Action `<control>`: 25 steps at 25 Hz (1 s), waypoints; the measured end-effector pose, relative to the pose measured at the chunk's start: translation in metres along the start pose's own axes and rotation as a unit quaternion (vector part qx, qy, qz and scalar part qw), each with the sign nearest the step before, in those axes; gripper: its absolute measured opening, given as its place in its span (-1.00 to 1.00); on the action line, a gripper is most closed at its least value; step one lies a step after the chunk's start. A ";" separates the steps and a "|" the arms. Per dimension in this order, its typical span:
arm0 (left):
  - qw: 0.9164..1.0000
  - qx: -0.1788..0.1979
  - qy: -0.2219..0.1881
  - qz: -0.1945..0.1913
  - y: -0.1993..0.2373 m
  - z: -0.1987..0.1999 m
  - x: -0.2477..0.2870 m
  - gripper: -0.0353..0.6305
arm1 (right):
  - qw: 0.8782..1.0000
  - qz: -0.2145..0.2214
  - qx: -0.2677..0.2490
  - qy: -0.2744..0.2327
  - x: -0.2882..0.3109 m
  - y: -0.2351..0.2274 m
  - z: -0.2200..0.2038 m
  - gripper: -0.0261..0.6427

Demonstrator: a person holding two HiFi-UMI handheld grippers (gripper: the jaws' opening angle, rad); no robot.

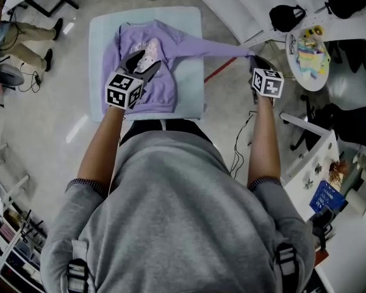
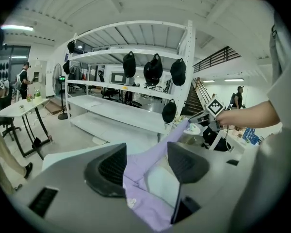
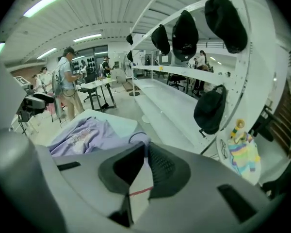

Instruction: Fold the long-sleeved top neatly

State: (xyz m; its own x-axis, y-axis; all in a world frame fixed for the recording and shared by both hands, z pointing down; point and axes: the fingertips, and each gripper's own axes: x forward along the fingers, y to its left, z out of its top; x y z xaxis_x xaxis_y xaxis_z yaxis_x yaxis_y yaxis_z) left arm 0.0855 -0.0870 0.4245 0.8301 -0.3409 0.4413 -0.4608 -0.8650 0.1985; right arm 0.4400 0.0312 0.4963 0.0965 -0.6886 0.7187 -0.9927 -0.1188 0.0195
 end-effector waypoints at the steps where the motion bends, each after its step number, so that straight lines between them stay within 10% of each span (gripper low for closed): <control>1: 1.000 -0.002 0.001 0.003 0.006 -0.002 -0.003 -0.02 | 1.000 0.001 -0.013 -0.005 0.000 0.003 0.007 -0.82; 16: 1.000 -0.006 -0.017 0.020 0.085 0.000 -0.046 -0.02 | 0.963 0.005 -0.264 -0.057 0.018 0.130 0.125 -0.82; 25: 0.999 0.008 -0.021 0.029 0.127 0.005 -0.057 -0.02 | 0.916 -0.004 -0.399 -0.040 0.056 0.212 0.159 -0.82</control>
State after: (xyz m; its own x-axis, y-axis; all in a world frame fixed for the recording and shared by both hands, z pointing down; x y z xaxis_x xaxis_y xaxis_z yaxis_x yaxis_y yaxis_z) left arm -0.0186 -0.1793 0.4202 0.8145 -0.4065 0.4140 -0.5044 -0.8486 0.1592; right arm 0.2464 -0.1467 0.4301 0.0772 -0.7441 0.6636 -0.7251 0.4149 0.5495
